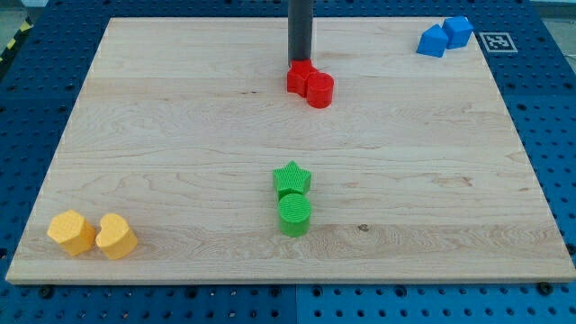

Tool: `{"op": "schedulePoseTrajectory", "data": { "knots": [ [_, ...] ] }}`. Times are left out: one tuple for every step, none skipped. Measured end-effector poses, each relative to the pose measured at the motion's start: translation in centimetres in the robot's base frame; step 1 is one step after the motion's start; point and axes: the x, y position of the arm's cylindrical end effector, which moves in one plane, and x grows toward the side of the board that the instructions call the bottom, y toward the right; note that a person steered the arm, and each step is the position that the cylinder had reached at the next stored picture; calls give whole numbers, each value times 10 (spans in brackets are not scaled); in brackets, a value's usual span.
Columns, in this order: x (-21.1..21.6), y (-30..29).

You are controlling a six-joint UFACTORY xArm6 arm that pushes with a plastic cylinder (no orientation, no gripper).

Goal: Push the green star right and down a bit

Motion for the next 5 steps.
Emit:
{"op": "schedulePoseTrajectory", "data": {
  "knots": [
    [17, 5],
    [20, 6],
    [17, 2],
    [5, -41],
    [5, -77]
  ]
}}
